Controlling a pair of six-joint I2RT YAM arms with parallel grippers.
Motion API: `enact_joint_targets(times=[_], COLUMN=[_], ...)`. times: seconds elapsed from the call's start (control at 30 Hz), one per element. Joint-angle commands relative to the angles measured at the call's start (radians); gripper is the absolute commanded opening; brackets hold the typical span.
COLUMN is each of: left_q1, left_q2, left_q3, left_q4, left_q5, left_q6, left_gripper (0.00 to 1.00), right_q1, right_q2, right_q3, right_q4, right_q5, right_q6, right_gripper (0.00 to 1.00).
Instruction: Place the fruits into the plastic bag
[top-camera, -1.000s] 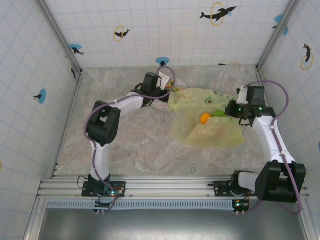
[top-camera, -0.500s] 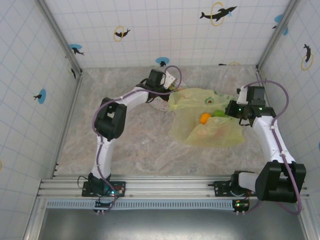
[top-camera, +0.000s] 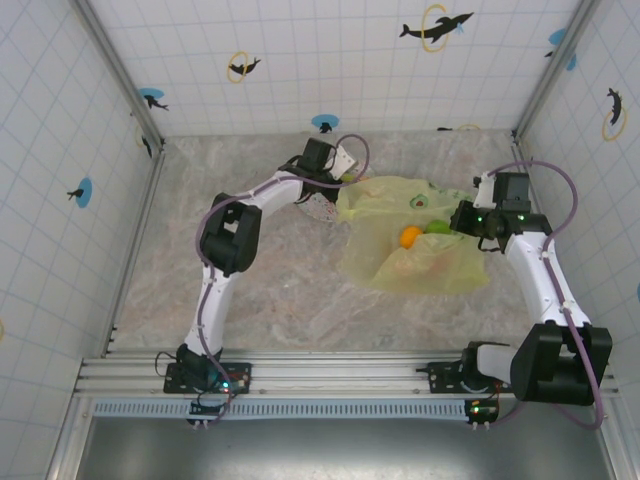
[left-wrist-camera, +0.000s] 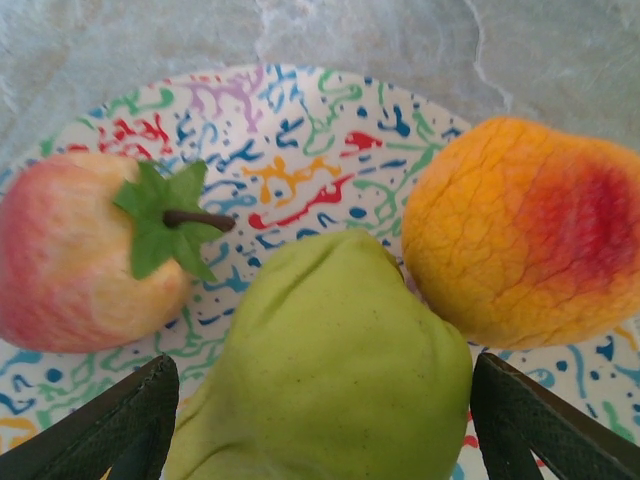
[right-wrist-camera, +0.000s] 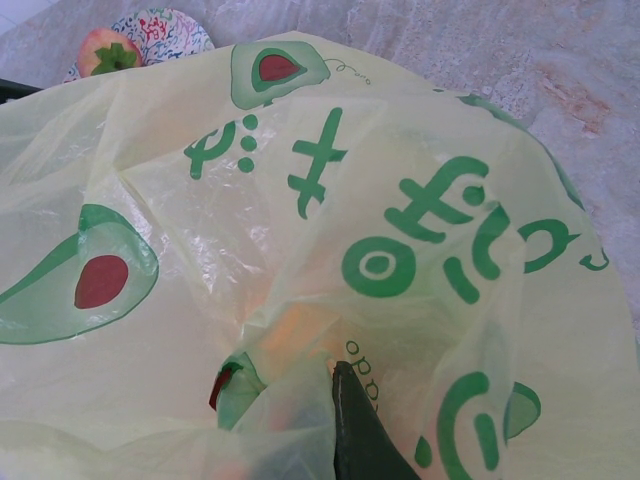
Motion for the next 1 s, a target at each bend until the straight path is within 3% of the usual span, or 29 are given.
enact_joint_targets(times=[0.0,0.3,0.63,0.77,0.97], left_q1=[-0.003,-0.005,-0.004,-0.004,-0.001], left_q2=[0.033,0.067,0.042,-0.057,-0.287], left_q3=[0.031,0.059,0.06,0.001,-0.269], left_q4=[-0.034,-0.029,-0.06,-0.064,0.084], left_q5=[0.001,-0.015,-0.041,-0.052,-0.096], left_q6=[0.032,0.036,0.036,-0.004,-0.091], left_gripper=[0.78,0.77,0.64,0.59,0.58], right_q1=[-0.007,-0.008,-0.008,-0.008,-0.008], right_q2=[-0.007,-0.003,-0.004,-0.003,-0.008], right_q3=[-0.014,-0.011,-0.012,-0.01,-0.011], right_q4=[0.004,0.003,0.002,0.003,0.006], right_q5=[-0.002,-0.005,-0.005,-0.005,-0.017], right_q6=[-0.01,-0.01,-0.01,-0.01,-0.007], right_gripper=[0.0,0.0,0.0,0.0,0.0])
